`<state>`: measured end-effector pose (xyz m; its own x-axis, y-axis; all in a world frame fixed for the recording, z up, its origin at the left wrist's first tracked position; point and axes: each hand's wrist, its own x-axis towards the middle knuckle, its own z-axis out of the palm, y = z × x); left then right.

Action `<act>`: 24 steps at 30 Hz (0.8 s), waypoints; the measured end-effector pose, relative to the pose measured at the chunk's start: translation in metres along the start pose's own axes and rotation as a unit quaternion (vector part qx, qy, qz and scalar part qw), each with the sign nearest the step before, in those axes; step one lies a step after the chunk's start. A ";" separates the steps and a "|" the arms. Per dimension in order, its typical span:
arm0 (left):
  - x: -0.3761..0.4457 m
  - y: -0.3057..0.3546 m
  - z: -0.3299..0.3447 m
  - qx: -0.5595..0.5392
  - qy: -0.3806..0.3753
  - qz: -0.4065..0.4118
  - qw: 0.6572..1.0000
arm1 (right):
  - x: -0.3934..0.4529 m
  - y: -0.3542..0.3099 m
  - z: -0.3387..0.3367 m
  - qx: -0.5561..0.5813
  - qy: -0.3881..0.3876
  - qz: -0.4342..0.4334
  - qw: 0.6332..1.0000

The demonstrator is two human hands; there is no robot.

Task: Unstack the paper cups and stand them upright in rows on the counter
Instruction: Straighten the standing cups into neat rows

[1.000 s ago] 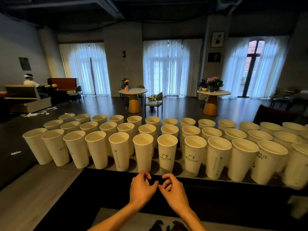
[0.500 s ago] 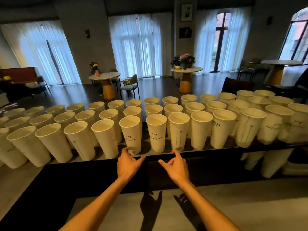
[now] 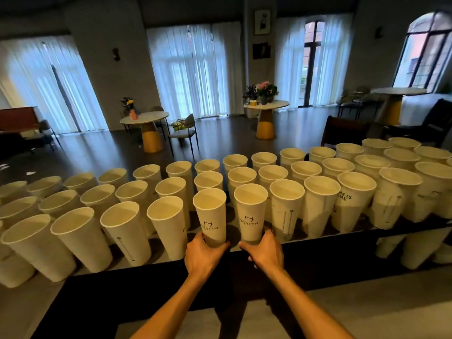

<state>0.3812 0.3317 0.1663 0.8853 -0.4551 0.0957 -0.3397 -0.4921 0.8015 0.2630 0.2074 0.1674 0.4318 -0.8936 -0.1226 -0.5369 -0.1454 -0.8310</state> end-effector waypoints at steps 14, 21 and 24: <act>-0.002 -0.003 -0.001 -0.026 -0.028 -0.031 0.999 | -0.006 0.005 -0.005 -0.015 0.024 -0.016 0.999; -0.006 -0.013 0.000 0.003 0.017 -0.051 0.999 | -0.019 0.014 0.004 -0.039 0.020 -0.045 0.998; -0.018 -0.005 0.008 -0.011 0.071 -0.072 0.995 | -0.027 0.025 -0.016 -0.074 0.028 -0.096 0.992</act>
<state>0.3641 0.3366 0.1556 0.9608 -0.2707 0.0599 -0.2002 -0.5279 0.8254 0.2265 0.2209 0.1588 0.4975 -0.8651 0.0642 -0.5516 -0.3727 -0.7462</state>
